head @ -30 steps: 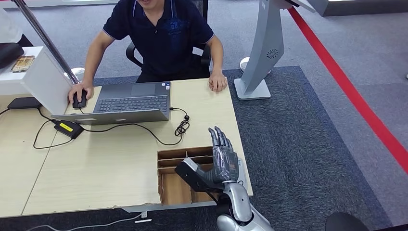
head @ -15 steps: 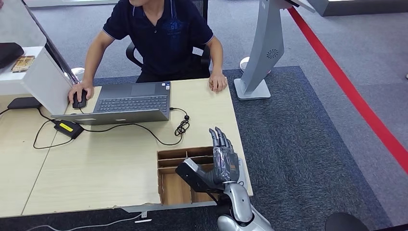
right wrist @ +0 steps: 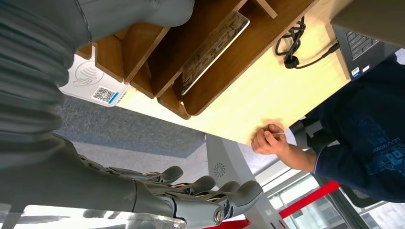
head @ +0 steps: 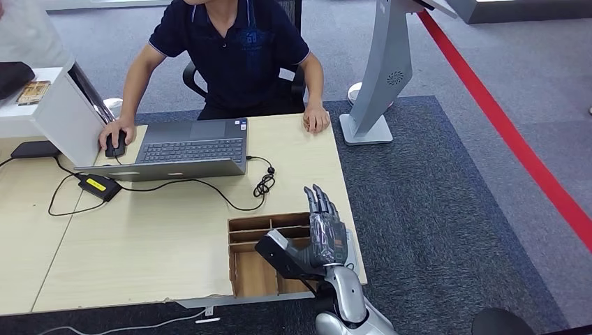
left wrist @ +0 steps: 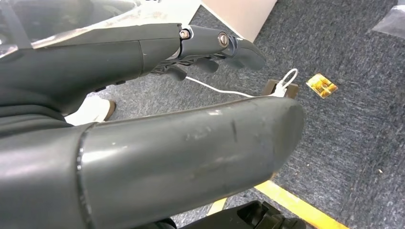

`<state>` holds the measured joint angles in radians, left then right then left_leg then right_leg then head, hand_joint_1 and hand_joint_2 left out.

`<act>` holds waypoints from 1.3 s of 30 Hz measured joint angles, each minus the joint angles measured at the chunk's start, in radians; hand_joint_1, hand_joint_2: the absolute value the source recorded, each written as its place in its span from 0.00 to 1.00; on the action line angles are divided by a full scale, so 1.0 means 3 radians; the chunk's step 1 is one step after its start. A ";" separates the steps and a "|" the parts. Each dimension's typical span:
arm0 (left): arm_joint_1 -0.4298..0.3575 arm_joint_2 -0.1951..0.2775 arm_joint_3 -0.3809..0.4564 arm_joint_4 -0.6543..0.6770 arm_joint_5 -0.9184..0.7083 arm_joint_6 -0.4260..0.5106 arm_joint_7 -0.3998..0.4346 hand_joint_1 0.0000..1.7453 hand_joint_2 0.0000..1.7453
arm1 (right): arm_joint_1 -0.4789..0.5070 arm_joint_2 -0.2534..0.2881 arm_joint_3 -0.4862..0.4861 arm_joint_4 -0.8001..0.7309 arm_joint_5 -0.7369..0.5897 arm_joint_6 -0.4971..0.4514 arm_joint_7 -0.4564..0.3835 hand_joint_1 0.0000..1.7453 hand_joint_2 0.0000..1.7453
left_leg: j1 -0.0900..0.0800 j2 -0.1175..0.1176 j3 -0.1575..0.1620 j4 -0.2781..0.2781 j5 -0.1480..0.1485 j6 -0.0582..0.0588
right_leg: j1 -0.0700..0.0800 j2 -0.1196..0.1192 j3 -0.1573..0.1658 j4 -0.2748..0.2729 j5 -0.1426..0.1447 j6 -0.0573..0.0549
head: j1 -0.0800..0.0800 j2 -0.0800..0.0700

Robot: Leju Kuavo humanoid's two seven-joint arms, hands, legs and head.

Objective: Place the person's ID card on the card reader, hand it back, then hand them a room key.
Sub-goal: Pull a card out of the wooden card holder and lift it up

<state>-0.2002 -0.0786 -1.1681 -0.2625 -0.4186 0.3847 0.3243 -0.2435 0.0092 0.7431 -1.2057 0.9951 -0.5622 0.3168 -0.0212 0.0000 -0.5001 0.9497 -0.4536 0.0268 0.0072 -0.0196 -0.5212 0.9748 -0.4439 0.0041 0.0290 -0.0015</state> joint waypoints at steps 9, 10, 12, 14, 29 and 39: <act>0.0001 -0.0005 0.0038 0.0000 -0.0075 -0.0029 -0.0004 0.00 0.00 | -0.0003 0.0001 0.0001 0.0033 0.0211 0.0018 0.0035 0.00 1.00 | 0.0000 0.0000 0.0000 0.0000 0.0000 0.0000 | 0.0000 0.0000 0.0000 0.0000 0.0000 0.0000 | 0.0000 0.0000; 0.0001 -0.0006 0.0043 0.0000 -0.0087 -0.0031 -0.0010 0.00 0.00 | 0.0000 0.0000 0.0001 0.0034 0.0250 0.0023 0.0052 0.00 1.00 | 0.0000 0.0000 0.0000 0.0000 0.0000 0.0000 | 0.0000 0.0000 0.0000 0.0000 0.0000 0.0000 | 0.0000 0.0000; 0.0004 -0.0006 0.0054 0.0000 -0.0111 -0.0031 -0.0024 0.00 0.00 | 0.0020 -0.0005 0.0002 0.0034 0.0326 0.0024 0.0092 0.00 1.00 | 0.0000 0.0000 0.0000 0.0000 0.0000 0.0000 | 0.0000 0.0000 0.0000 0.0000 0.0000 0.0000 | 0.0000 0.0000; 0.0006 -0.0006 0.0065 0.0000 -0.0128 -0.0030 -0.0036 0.00 0.00 | 0.0059 -0.0015 0.0003 0.0029 0.0380 0.0018 0.0127 0.00 1.00 | 0.0000 0.0000 -0.0001 0.0000 0.0000 0.0000 | 0.0000 0.0000 0.0000 0.0000 0.0000 0.0000 | 0.0000 0.0000; 0.0020 -0.0010 0.0131 0.0000 -0.0168 -0.0063 -0.0039 0.00 0.00 | 0.0088 -0.0054 0.0009 0.0027 0.0457 0.0034 0.0200 0.00 1.00 | 0.0000 0.0000 -0.0001 0.0000 0.0000 0.0000 | 0.0000 0.0001 0.0000 0.0000 0.0000 0.0000 | 0.0000 0.0000; 0.0021 -0.0012 0.0167 -0.0004 -0.0251 -0.0115 0.0001 0.00 0.00 | 0.0021 0.0000 0.0008 0.0074 0.0405 0.0015 0.0129 0.00 1.00 | 0.0000 0.0000 -0.0001 0.0000 0.0000 0.0000 | 0.0000 0.0000 0.0000 0.0000 0.0000 0.0000 | 0.0000 0.0000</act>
<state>-0.1938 -0.0821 -1.1180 -0.2637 -0.4940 0.3502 0.3244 -0.2371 0.0093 0.7455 -1.1834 1.1166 -0.5576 0.3555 -0.0212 0.0000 -0.5003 0.9497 -0.4536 0.0268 0.0072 -0.0195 -0.5212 0.9748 -0.4439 0.0041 0.0290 -0.0015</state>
